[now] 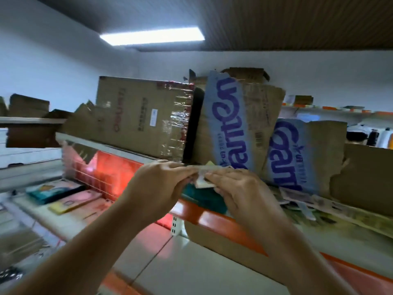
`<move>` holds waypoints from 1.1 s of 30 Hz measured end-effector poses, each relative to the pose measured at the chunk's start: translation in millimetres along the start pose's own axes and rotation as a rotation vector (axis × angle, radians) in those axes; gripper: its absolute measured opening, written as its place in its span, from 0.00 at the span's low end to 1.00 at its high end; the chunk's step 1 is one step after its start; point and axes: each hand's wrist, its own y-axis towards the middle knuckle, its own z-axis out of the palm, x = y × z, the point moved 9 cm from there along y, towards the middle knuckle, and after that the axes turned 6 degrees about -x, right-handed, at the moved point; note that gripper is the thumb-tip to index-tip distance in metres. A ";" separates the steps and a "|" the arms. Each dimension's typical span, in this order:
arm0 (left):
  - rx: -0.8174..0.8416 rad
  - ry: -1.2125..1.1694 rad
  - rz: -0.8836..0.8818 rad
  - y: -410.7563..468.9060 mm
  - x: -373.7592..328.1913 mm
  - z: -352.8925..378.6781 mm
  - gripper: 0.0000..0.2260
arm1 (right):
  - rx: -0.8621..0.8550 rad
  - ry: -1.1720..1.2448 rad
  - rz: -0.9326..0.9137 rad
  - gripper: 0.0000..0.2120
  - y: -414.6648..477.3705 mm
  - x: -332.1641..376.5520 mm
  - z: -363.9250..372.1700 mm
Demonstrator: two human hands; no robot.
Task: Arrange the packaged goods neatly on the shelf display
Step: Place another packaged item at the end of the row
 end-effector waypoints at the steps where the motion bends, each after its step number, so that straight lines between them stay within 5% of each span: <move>1: 0.010 0.022 -0.015 -6.3 16.1 -7.0 0.16 | -0.003 0.027 -0.031 0.21 9.8 13.6 8.8; 7: -0.028 0.134 -0.020 -47.4 92.3 -75.6 0.20 | -0.159 0.209 -0.172 0.15 72.1 104.5 59.8; 11: 0.003 0.171 -0.064 -76.7 137.3 -107.1 0.19 | -0.128 0.251 -0.288 0.25 99.5 155.9 104.5; 20: 0.148 0.361 -0.114 -147.2 240.6 -141.8 0.27 | -0.160 0.245 -0.323 0.24 122.3 239.1 163.2; 33: 0.344 0.404 -0.121 -187.5 325.9 -73.9 0.34 | -0.292 0.379 -0.390 0.30 130.1 240.7 295.9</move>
